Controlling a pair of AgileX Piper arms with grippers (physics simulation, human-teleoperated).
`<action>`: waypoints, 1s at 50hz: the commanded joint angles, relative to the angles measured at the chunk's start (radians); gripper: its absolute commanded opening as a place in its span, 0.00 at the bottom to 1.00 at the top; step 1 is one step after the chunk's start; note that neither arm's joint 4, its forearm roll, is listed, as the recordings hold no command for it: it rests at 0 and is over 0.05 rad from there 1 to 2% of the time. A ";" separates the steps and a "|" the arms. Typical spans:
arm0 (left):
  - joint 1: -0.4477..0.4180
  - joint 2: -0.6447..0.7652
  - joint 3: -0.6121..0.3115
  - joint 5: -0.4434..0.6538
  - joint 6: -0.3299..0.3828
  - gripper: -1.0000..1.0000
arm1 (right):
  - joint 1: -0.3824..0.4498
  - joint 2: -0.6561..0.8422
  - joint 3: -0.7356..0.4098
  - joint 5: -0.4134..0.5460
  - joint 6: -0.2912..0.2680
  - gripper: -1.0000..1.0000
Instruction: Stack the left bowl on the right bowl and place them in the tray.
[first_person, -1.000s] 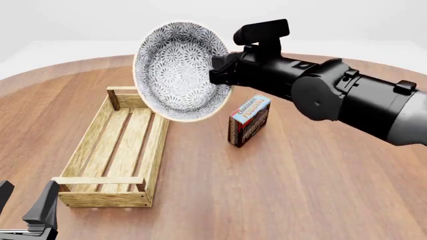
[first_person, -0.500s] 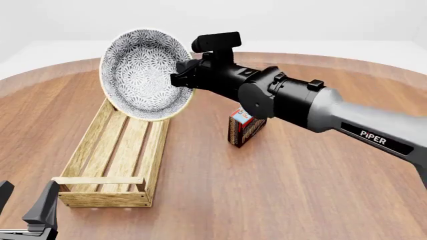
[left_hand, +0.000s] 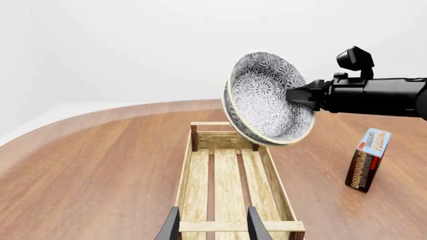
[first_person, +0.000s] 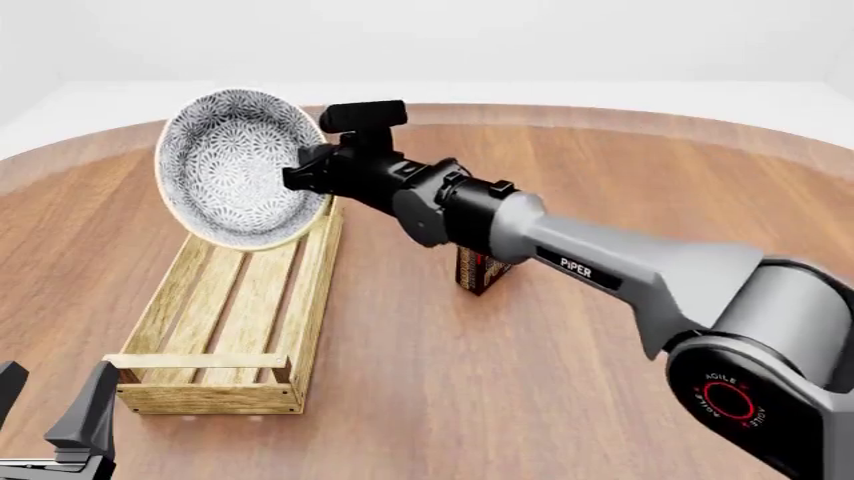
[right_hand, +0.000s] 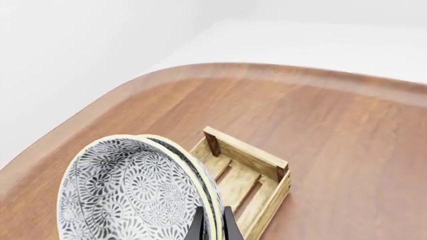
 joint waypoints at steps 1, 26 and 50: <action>0.000 0.000 0.000 0.000 0.000 1.00 | 0.018 0.095 -0.127 0.006 0.028 0.00; 0.000 0.000 0.000 0.000 0.000 1.00 | 0.047 0.228 -0.152 -0.051 0.065 0.00; 0.000 0.000 0.000 0.000 0.000 1.00 | 0.062 0.305 -0.185 -0.055 0.070 0.00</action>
